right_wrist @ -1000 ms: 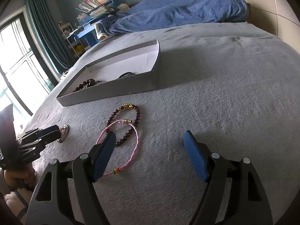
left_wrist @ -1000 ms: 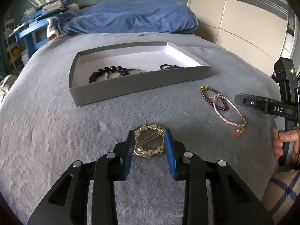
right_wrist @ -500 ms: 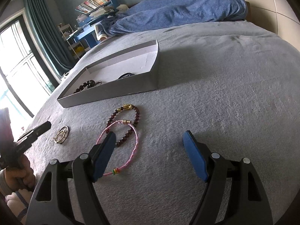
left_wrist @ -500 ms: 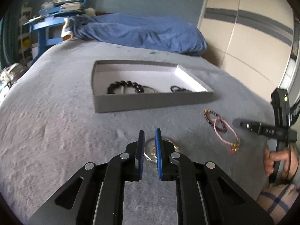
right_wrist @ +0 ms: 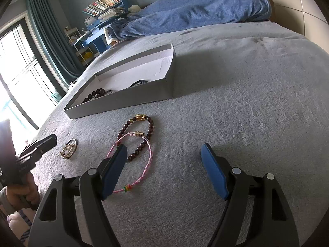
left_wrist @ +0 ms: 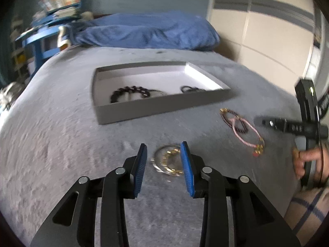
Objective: Organize jewelry
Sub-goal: 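Lift the gold brooch off the bed with the left gripper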
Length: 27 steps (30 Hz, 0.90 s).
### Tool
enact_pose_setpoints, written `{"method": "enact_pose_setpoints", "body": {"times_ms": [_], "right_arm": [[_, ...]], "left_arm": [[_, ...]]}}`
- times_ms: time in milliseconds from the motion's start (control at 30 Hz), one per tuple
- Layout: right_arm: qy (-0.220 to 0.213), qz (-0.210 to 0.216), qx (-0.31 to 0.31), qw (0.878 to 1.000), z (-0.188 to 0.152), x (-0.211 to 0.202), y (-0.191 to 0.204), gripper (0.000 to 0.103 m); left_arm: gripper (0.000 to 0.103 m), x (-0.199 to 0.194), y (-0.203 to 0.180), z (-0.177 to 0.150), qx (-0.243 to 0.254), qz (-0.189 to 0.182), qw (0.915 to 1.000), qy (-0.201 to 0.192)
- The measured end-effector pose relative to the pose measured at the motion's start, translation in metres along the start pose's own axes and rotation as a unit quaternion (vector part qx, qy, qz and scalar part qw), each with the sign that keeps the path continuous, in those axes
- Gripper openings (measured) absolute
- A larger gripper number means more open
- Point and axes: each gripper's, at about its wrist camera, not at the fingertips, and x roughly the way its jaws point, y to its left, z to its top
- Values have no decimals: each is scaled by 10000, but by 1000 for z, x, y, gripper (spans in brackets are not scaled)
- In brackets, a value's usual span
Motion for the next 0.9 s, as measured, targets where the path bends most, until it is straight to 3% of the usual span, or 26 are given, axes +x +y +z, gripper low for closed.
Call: {"method": "enact_pose_setpoints", "body": {"times_ms": [167, 367, 567, 700, 900], "right_arm": [[3, -4, 1, 10000, -1, 0, 1, 74], [0, 6, 6, 10000, 0, 0, 0, 74], [5, 31, 35, 10000, -3, 1, 3, 74], [4, 40, 44, 10000, -3, 1, 3, 74], [7, 42, 45, 10000, -2, 1, 3, 74]], "left_arm": [[28, 12, -20, -3, 553, -52, 9980, 312], [18, 20, -24, -6, 665, -42, 9965, 511], [18, -1, -11, -2, 270, -64, 9996, -16], [18, -13, 6, 6, -8, 153, 9995, -262], [19, 3, 26, 1, -228, 448, 9986, 179]]}}
